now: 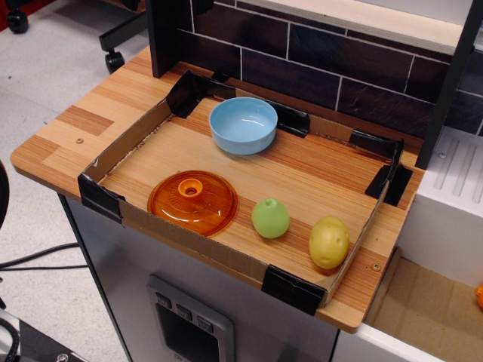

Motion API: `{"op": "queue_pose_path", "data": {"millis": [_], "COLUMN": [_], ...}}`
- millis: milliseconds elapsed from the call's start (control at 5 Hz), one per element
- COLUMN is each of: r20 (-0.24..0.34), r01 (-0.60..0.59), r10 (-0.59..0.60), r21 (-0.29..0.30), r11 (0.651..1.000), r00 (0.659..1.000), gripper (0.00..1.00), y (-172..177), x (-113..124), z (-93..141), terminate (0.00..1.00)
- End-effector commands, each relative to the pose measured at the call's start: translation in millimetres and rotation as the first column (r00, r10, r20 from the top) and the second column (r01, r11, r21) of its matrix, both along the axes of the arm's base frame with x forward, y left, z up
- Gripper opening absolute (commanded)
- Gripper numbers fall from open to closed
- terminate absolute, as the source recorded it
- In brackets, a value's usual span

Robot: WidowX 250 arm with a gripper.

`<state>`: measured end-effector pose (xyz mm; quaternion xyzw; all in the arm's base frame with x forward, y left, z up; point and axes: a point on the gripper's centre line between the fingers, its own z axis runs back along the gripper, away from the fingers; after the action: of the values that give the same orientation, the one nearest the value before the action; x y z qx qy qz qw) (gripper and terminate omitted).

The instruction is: Put pear in bowl

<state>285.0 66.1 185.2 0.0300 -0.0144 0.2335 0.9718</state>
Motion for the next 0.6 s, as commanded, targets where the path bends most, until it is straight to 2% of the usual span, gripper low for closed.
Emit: {"op": "queue_pose_path", "data": {"millis": [0,200,400], "r20": [0.0,0.037,0.045], "r01": [0.0,0.236,0.418], "r10": [0.0,-0.233,-0.422], "r21": [0.0,-0.151,-0.263], "r11": [1.0,0.96,0.869], "r00": [1.0,0.972,0.906], "gripper": [1.0,1.0,1.0], "y": [0,-41,-77], "x": [0,0,-3], "z": [0,2,-11], "terminate": [0.0,0.0,0.0]}}
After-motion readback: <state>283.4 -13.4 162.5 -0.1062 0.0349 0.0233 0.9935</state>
